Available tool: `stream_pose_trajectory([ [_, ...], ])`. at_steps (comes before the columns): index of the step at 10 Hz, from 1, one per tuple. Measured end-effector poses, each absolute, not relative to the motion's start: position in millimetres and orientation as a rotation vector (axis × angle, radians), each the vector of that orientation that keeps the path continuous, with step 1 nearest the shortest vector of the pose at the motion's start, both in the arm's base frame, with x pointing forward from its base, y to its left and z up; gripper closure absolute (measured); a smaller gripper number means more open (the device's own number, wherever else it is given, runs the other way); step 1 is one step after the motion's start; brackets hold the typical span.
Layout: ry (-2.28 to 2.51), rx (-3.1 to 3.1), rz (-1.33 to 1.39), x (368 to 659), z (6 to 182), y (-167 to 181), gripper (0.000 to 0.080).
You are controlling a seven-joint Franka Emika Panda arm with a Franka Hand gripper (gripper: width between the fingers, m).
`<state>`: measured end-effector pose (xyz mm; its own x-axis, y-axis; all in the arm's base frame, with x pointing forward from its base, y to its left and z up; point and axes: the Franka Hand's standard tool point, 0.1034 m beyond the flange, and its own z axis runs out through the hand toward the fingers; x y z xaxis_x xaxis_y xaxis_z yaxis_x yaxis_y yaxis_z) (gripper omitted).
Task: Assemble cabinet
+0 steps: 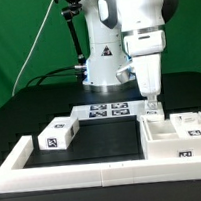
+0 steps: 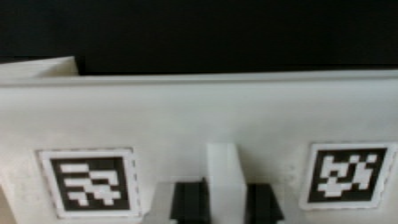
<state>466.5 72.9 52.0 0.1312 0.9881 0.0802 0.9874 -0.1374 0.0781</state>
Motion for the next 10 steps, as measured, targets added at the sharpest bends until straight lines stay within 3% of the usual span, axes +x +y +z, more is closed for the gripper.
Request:
stream_pose_trajectory([
  [10, 2.094, 2.347, 0.146, 469.9, 50.8, 80.7, 0.0729],
])
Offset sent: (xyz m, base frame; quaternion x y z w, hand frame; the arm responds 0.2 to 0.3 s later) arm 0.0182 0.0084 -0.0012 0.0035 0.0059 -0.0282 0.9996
